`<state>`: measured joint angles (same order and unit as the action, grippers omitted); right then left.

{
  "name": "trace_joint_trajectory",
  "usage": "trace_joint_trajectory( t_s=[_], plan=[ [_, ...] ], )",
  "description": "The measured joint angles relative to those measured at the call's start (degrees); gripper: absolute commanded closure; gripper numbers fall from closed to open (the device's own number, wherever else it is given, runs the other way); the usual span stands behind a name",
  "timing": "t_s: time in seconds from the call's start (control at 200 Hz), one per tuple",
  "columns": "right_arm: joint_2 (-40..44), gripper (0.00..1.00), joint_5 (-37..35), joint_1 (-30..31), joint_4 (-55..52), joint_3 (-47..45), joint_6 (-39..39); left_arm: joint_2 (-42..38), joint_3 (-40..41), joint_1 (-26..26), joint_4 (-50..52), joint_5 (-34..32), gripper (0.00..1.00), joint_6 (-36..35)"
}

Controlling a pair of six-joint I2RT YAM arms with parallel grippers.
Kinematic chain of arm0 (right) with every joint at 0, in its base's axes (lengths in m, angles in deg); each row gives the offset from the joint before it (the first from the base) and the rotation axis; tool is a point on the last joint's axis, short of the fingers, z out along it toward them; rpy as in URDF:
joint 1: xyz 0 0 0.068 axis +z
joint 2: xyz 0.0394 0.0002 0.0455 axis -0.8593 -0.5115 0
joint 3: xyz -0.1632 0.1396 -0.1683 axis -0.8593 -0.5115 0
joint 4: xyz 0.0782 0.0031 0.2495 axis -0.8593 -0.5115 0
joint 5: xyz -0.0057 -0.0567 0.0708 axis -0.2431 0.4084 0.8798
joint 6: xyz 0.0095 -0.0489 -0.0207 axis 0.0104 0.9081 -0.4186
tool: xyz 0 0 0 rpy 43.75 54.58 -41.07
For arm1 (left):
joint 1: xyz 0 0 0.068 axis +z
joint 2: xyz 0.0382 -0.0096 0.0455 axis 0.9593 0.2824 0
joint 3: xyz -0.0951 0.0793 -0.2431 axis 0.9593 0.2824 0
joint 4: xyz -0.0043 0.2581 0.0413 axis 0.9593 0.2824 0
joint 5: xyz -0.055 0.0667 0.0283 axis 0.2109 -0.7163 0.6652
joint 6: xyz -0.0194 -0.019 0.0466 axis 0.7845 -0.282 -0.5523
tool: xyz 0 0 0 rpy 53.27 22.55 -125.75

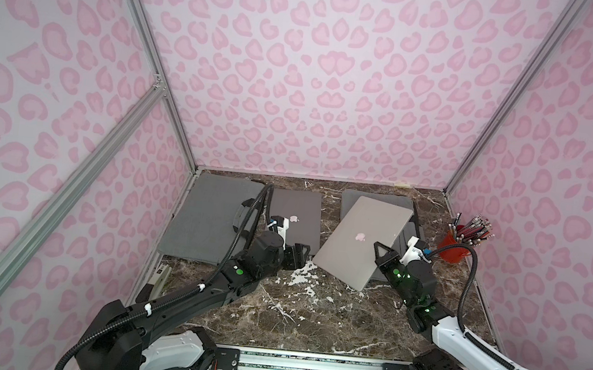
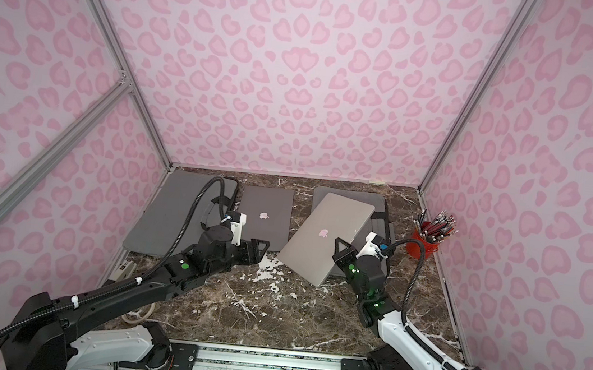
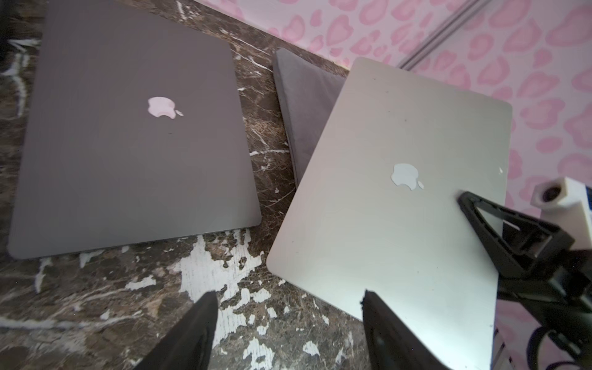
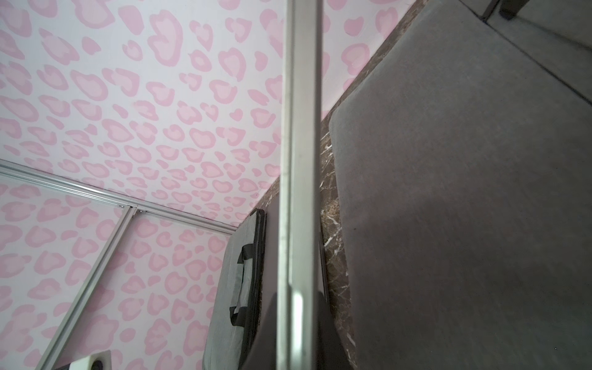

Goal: Open the zippered laptop bag and take out the laptop
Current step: Adjust the laptop.

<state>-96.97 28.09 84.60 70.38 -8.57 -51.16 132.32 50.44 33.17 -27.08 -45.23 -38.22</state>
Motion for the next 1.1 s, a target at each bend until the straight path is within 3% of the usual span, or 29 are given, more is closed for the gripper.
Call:
trace_joint_trajectory(
  t_s=[0.1,0.43,0.795,1.1],
  plan=[
    [-4.7,1.0,-1.5,1.1,6.8,0.5,-0.4,-2.0,0.2,1.9,-0.6,0.2,0.18,4.2],
    [-20.0,1.0,-1.5,2.8,27.8,5.6,-3.1,-3.8,5.6,5.4,-10.3,3.2,0.16,12.9],
    [-25.4,1.0,-2.6,3.6,41.4,6.4,-8.7,10.6,6.6,7.0,-35.5,12.0,0.16,19.6],
    [-27.6,1.0,-2.6,4.4,45.7,6.4,-12.4,16.7,4.3,7.0,-46.4,16.6,0.22,22.1]
  ],
)
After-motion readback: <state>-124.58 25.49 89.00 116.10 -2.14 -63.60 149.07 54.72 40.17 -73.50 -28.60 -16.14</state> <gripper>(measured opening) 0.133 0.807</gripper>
